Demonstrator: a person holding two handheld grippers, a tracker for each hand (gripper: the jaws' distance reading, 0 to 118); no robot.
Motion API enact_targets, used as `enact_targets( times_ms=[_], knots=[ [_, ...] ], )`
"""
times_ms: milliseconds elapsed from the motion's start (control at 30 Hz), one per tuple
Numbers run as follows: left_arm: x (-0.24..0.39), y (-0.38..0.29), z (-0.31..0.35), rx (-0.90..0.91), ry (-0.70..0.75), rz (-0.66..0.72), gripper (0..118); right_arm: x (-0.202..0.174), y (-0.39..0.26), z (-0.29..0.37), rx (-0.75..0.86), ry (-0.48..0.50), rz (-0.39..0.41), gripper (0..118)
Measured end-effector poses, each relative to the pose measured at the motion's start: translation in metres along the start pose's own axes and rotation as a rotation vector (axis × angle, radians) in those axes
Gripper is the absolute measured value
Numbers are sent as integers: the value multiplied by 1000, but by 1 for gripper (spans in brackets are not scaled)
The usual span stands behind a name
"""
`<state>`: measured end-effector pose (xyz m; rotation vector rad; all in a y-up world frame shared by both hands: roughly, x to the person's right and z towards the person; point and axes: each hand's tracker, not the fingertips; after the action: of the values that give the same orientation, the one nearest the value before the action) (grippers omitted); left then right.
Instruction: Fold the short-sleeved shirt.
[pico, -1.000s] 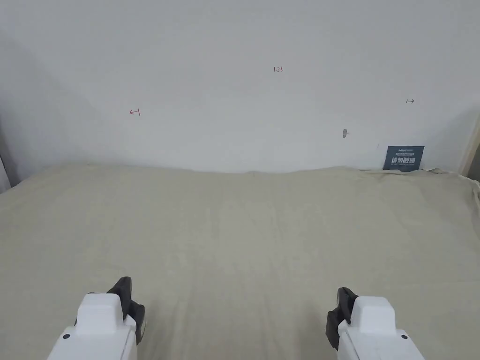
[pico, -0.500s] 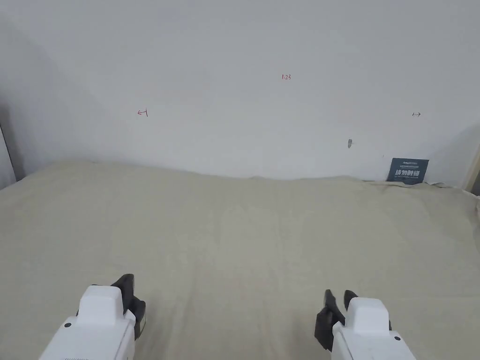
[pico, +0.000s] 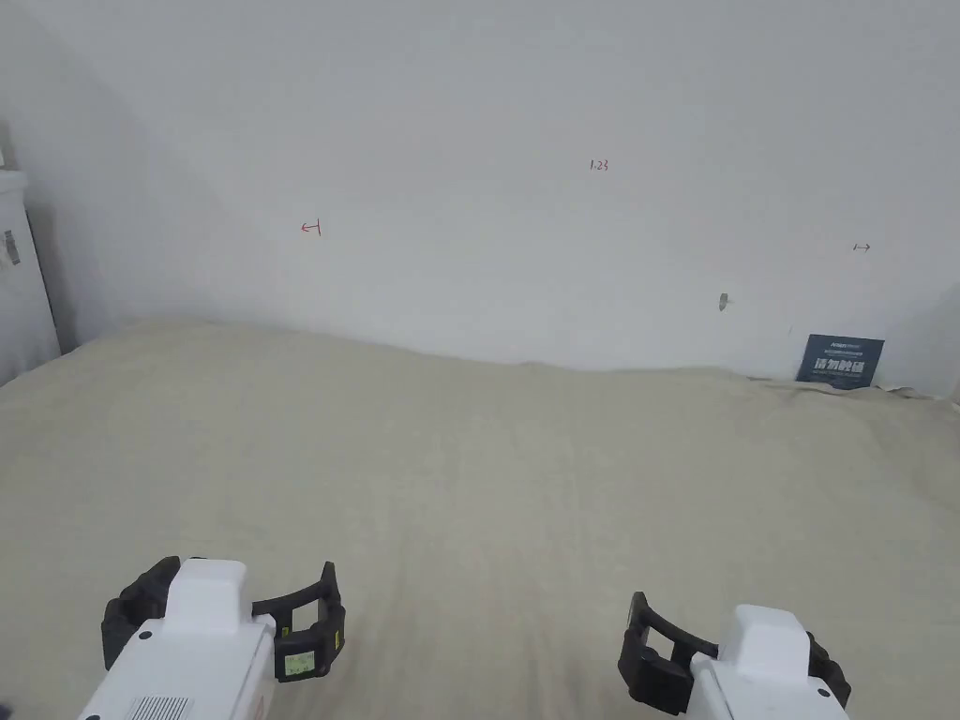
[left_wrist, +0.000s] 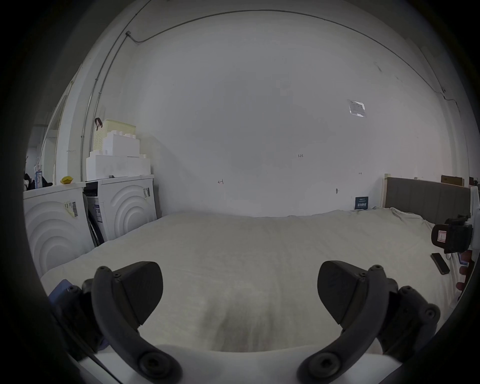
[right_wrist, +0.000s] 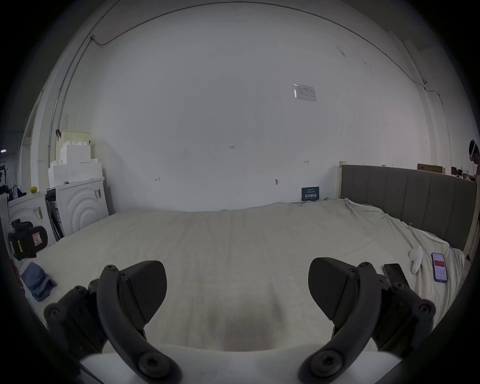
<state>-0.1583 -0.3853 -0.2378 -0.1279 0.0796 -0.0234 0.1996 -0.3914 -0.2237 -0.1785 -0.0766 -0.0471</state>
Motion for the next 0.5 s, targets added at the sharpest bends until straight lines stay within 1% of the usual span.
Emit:
enact_targets(
  times_ms=[100, 133, 233, 400, 500],
  knots=[
    [-5, -1, -2, -12, -23, 34, 118, -3, 3, -2, -3, -11, 19, 111],
    [-7, -1, -3, -23, -33, 45, 118, -2, 3, -2, 0, 0, 17, 111],
    [-9, -2, -7, -37, -41, 66, 118, 1, 5, -5, -6, 79, -68, 111],
    [-11, 0, -9, -12, -48, 132, 118, -6, 13, -9, -48, 32, -70, 111],
    [-13, 0, -10, 2, -43, 178, 118, -8, 15, -12, -66, 50, -84, 111]
  ],
)
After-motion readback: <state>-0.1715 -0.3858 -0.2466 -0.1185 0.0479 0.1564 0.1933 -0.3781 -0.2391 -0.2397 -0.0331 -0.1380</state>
